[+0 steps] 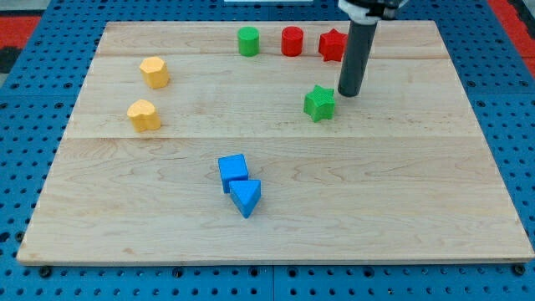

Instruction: Drag the green star towards bottom right of the board

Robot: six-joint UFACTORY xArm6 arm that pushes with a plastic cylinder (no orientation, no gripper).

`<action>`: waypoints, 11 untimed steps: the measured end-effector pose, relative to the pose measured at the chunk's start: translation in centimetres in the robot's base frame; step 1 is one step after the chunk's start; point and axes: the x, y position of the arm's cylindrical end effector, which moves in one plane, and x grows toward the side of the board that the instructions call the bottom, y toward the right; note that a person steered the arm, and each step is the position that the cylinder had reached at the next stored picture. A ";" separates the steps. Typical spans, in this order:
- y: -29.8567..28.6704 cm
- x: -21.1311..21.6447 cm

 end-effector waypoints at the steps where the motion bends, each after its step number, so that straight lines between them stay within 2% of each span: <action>1: -4.3 0.5; 2: -7.7 3.8; 3: -5.5 8.4; 5: 3.3 15.4; 6: 4.9 15.9; 7: -0.4 13.9; 8: -2.5 17.1; 11: 8.2 18.0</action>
